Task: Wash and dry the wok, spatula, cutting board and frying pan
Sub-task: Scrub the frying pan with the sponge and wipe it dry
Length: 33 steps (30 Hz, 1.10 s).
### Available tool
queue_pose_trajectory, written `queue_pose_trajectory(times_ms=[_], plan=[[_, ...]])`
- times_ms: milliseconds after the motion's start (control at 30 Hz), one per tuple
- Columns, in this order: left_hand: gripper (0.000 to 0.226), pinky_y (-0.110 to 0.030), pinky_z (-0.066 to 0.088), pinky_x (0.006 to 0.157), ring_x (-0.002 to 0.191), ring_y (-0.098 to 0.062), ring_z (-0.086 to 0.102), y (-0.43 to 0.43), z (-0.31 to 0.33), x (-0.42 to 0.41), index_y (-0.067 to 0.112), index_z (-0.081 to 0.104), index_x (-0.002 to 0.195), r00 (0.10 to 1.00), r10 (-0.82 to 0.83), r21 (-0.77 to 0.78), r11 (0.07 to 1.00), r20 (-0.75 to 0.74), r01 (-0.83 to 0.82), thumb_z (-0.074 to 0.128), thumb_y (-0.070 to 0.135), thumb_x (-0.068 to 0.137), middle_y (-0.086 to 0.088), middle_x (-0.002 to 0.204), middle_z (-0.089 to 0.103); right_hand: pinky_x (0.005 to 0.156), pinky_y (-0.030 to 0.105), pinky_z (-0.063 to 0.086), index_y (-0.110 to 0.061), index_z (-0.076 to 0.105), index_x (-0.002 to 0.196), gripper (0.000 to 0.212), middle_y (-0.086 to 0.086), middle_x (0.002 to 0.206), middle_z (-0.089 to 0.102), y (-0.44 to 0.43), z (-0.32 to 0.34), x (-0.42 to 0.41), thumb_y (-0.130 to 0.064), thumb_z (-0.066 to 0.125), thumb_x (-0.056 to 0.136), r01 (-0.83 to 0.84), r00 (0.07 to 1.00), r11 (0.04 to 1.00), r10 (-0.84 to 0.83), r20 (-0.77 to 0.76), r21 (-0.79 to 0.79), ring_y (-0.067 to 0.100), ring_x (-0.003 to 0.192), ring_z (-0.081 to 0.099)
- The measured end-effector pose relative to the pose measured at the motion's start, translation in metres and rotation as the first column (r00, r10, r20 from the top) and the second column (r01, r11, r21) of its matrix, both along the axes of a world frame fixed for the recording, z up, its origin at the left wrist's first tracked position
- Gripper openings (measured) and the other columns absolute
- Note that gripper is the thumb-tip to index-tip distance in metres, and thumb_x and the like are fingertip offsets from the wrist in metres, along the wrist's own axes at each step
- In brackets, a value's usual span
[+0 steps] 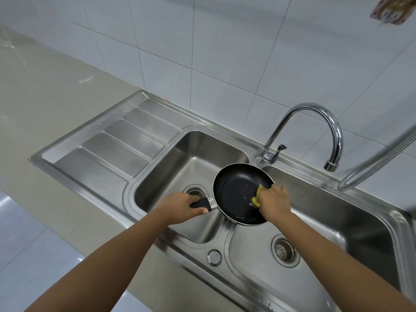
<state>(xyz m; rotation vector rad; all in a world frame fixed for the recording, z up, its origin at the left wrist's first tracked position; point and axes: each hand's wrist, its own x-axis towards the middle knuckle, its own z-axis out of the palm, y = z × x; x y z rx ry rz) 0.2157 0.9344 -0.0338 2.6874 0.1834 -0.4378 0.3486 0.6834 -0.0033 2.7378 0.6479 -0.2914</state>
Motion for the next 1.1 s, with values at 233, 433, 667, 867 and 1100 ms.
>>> queue_pose_trajectory(times_ms=[233, 433, 667, 867, 1100], plan=[[0.053, -0.027, 0.042, 0.064, 0.081, -0.013, 0.056, 0.002, 0.007, 0.009, 0.039, 0.061, 0.123, 1.0, -0.011, -0.007, 1.0, -0.013, 0.011, 0.047, 0.073, 0.085, 0.01, 0.088, 0.063, 0.08, 0.031, 0.048, -0.017, 0.071, 0.103, 0.034, 0.01, 0.103, 0.07, 0.016, -0.017, -0.037, -0.04, 0.049, 0.094, 0.043, 0.948, 0.965, 0.042, -0.315, 0.257, 0.035, 0.1, 0.063], [0.054, -0.028, 0.041, 0.064, 0.084, -0.014, 0.058, -0.001, 0.014, 0.009, 0.038, 0.059, 0.126, 0.999, -0.025, 0.012, 1.0, -0.022, 0.025, 0.049, 0.072, 0.085, 0.007, 0.092, 0.065, 0.088, 0.029, 0.048, -0.029, 0.077, 0.101, 0.026, -0.001, 0.117, 0.07, 0.06, -0.025, -0.01, -0.02, 0.056, 0.089, 0.153, 0.921, 0.87, 0.047, -0.387, 0.469, 0.027, 0.111, 0.061], [0.057, -0.032, 0.052, 0.074, 0.084, -0.015, 0.061, -0.003, 0.003, 0.004, 0.033, 0.061, 0.12, 1.0, -0.002, 0.008, 1.0, -0.022, 0.002, 0.045, 0.075, 0.084, 0.006, 0.091, 0.067, 0.099, 0.035, 0.043, -0.035, 0.058, 0.13, 0.039, 0.01, 0.141, 0.052, 0.03, -0.033, 0.018, -0.025, 0.057, 0.092, 0.209, 0.958, 0.837, -0.073, -0.276, 0.506, 0.035, 0.122, 0.052], [0.05, -0.027, 0.045, 0.065, 0.081, -0.013, 0.059, -0.002, 0.005, 0.005, 0.035, 0.064, 0.114, 1.0, 0.003, -0.009, 1.0, -0.011, -0.003, 0.048, 0.072, 0.085, 0.009, 0.086, 0.064, 0.086, 0.034, 0.045, -0.014, 0.059, 0.108, 0.038, 0.016, 0.115, 0.065, 0.0, -0.034, -0.016, -0.047, 0.043, 0.096, 0.27, 0.951, 0.897, -0.191, -0.243, 0.349, 0.035, 0.111, 0.058], [0.053, -0.027, 0.042, 0.061, 0.079, -0.014, 0.059, 0.0, 0.01, 0.012, 0.037, 0.062, 0.119, 0.999, -0.043, 0.005, 0.999, -0.015, 0.043, 0.048, 0.074, 0.083, 0.009, 0.084, 0.063, 0.085, 0.035, 0.047, -0.024, 0.067, 0.1, 0.018, 0.009, 0.117, 0.051, 0.051, -0.031, -0.038, -0.023, 0.051, 0.092, 0.076, 0.973, 0.914, 0.019, -0.229, 0.399, 0.034, 0.11, 0.054]])
